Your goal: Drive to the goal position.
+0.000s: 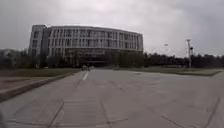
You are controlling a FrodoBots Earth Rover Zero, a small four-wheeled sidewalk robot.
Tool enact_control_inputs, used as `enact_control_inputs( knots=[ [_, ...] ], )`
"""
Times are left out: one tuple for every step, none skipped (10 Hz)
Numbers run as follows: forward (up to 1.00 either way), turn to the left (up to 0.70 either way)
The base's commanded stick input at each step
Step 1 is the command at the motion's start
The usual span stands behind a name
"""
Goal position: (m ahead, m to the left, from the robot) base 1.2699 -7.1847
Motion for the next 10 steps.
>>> enact_control_inputs(
  knots=[
    [1.0, 0.0],
    [1.0, 0.0],
    [1.0, 0.0],
    [1.0, 0.0],
    [1.0, 0.0],
    [1.0, 0.0],
    [1.0, 0.0],
    [1.0, 0.0],
    [1.0, 0.0],
    [1.0, 0.0]
  ],
)
